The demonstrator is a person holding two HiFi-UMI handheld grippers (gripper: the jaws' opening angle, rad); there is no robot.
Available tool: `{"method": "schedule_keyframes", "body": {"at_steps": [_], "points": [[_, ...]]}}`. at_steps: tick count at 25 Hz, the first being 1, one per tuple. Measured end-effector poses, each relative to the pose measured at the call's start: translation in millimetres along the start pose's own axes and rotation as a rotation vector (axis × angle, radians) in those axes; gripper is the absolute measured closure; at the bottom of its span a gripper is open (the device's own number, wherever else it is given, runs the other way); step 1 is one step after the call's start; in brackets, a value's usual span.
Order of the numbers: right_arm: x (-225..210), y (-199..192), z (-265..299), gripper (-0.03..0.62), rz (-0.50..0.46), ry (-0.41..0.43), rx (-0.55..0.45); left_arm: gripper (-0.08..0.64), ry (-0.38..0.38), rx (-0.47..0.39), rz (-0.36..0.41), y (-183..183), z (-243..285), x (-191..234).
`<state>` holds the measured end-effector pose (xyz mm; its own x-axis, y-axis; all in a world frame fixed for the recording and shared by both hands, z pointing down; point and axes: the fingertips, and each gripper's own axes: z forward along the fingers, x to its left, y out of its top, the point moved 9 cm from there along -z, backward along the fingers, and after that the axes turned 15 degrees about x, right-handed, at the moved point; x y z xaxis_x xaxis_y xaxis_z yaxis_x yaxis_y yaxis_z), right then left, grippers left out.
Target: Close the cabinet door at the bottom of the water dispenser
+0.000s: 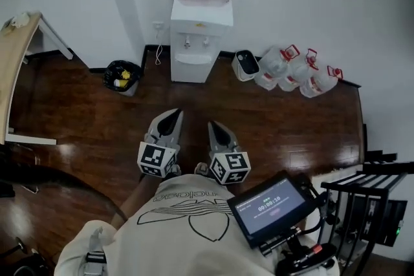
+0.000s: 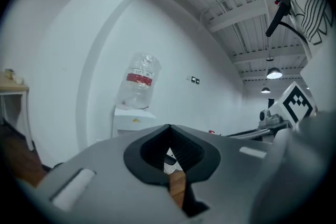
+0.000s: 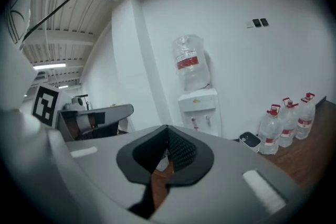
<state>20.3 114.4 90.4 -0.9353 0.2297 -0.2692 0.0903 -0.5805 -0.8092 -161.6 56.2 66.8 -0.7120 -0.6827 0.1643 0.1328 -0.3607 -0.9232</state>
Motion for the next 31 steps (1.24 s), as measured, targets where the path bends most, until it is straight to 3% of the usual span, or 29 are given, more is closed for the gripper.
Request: {"method": "schedule_keyframes", "body": {"at_steps": [4, 8, 19, 23, 31], "points": [[11, -8, -46, 0.591, -0.006, 0.02, -0.051, 0.552, -0.008, -0.04, -0.002, -4, -34, -46], [3, -7, -65, 0.592, -0.062, 0.03, -0.068, 0.555, -0.036, -0.032, -0.001, -5, -31, -70], [9, -25, -66, 0.591, -0.083, 0.018, -0.056, 0.555, -0.03, -0.015, 0.042, -17, -37, -82], [10, -13, -56, 0.591, -0.108, 0.041, -0.061, 0.555, -0.005, -0.042, 0.046, -9, -36, -78], [-1, -21, -60, 0.592, -0.084, 0.009, -0.058, 0.555, -0.025, -0.049, 0.051, -16, -30, -83]]}}
